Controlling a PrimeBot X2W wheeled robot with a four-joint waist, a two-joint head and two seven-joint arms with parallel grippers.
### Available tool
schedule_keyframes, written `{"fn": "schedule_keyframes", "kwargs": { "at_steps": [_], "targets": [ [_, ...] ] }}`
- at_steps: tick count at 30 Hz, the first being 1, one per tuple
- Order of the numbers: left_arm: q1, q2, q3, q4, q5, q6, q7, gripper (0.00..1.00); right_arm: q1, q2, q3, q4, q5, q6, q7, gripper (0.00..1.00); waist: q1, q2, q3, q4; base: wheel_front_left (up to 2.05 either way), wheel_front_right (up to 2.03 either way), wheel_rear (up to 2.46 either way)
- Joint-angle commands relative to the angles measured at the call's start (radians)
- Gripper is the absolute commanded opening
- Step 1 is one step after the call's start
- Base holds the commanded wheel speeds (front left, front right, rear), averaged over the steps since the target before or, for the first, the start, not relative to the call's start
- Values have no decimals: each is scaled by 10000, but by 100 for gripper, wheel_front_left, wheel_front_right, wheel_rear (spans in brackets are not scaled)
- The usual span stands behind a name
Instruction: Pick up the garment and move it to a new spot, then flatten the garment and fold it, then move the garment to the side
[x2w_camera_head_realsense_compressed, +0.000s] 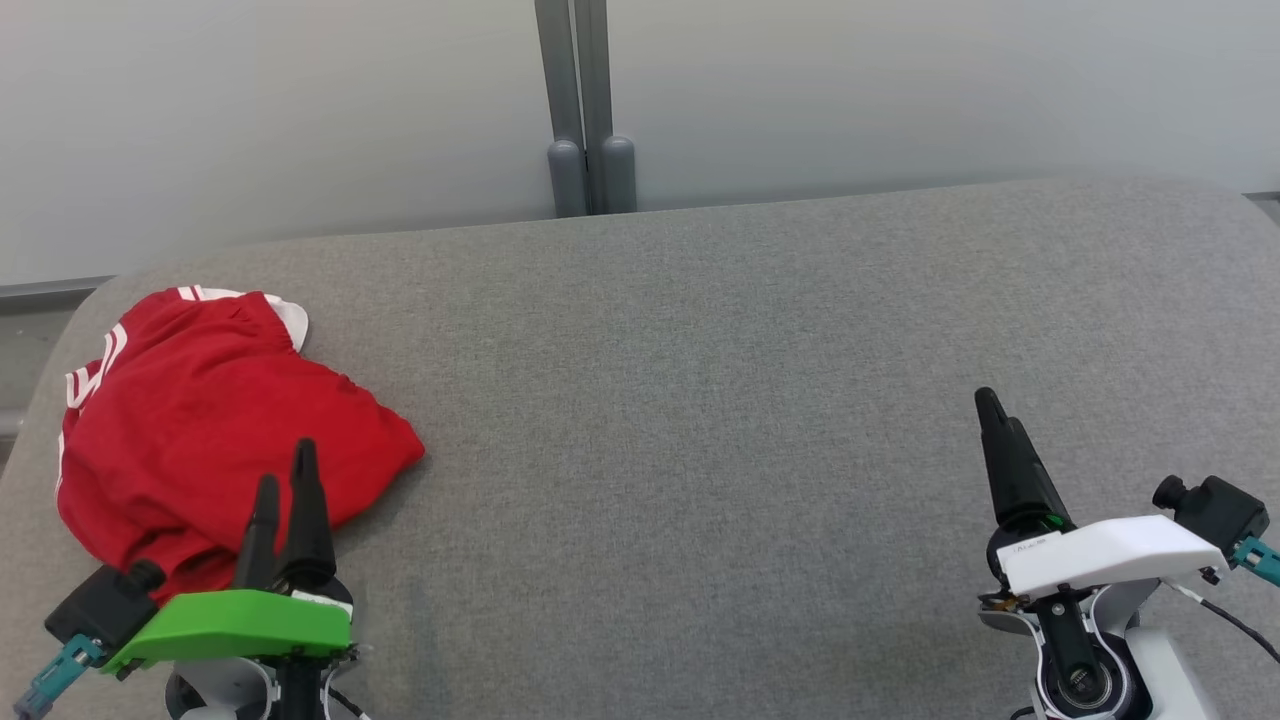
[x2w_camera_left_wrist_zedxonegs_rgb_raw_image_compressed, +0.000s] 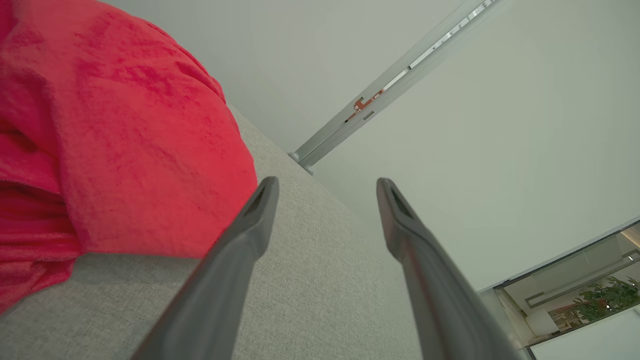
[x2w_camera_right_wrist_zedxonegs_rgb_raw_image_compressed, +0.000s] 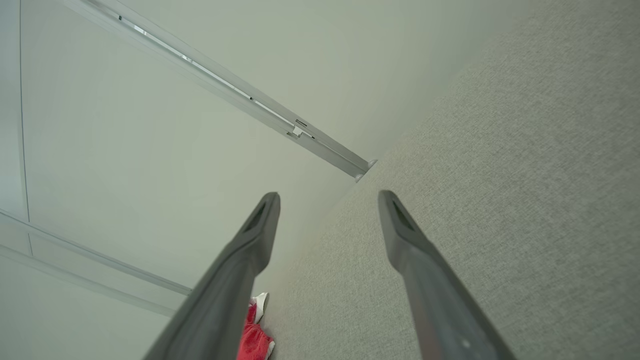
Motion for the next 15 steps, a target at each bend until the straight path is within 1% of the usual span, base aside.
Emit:
{"fn": "schedule_keyframes", "kwargs": {
  "at_steps": [1,2,3,7,15],
  "targets": [
    [12,69,-51,-151,581,71,-114,100,-263,-80,39,-160,-544,6,-118,100,-1,0,1,7,0,0,0],
    [14,92,-73,-165,822,96,-130,100,-260,-80,39,-167,-721,6,-138,100,-1,0,2,10,0,0,0],
    [14,164,-159,-191,1303,146,-174,100,-258,-84,53,-171,-1072,6,-177,100,-1,0,5,15,0,0,0],
    [36,163,-304,-266,2182,265,-298,100,-286,-172,206,-176,-2222,6,-303,100,-1,0,22,34,0,0,0],
    [95,160,-372,-393,3334,469,-531,100,-308,-99,286,-97,-3733,7,-537,100,-1,0,40,51,0,0,0]
  ]
}}
